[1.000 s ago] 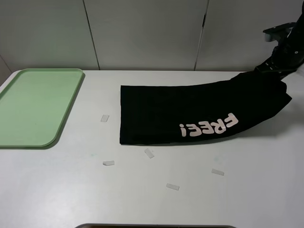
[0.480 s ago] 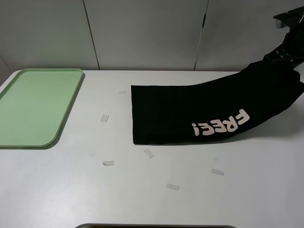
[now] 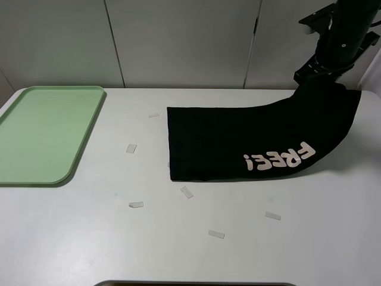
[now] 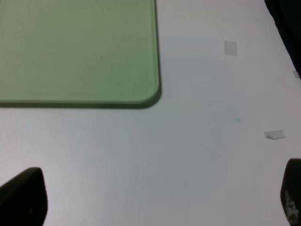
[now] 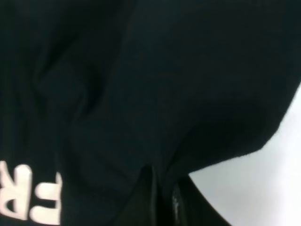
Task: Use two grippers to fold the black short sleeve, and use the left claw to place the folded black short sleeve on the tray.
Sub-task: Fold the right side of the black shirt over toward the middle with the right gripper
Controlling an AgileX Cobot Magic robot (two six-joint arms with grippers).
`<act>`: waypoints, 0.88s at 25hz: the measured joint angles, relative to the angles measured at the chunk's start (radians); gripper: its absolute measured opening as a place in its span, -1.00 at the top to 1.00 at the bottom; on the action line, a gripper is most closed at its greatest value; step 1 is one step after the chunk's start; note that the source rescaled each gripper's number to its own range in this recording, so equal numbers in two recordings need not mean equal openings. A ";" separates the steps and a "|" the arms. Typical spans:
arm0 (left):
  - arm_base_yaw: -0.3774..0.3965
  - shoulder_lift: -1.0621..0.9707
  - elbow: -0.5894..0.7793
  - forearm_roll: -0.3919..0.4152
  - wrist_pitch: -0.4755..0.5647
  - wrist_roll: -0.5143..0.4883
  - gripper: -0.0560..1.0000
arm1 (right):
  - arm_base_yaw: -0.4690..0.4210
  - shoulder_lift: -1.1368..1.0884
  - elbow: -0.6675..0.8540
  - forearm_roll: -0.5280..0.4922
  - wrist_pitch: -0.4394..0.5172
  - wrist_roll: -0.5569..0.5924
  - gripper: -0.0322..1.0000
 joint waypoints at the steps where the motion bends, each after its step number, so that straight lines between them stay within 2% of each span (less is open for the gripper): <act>1: 0.000 0.000 0.000 0.000 0.000 0.000 -1.00 | 0.013 0.003 0.000 -0.008 0.008 0.009 0.94; 5: 0.000 0.000 0.000 0.000 0.000 0.000 -1.00 | 0.063 0.024 0.049 -0.019 -0.001 0.045 0.94; 13: 0.000 0.000 0.000 0.000 0.000 0.000 -1.00 | 0.130 0.036 0.212 -0.022 -0.140 0.169 0.94; 22: 0.000 0.000 0.000 0.000 0.000 0.000 -1.00 | 0.223 0.048 0.237 -0.026 -0.207 0.227 0.94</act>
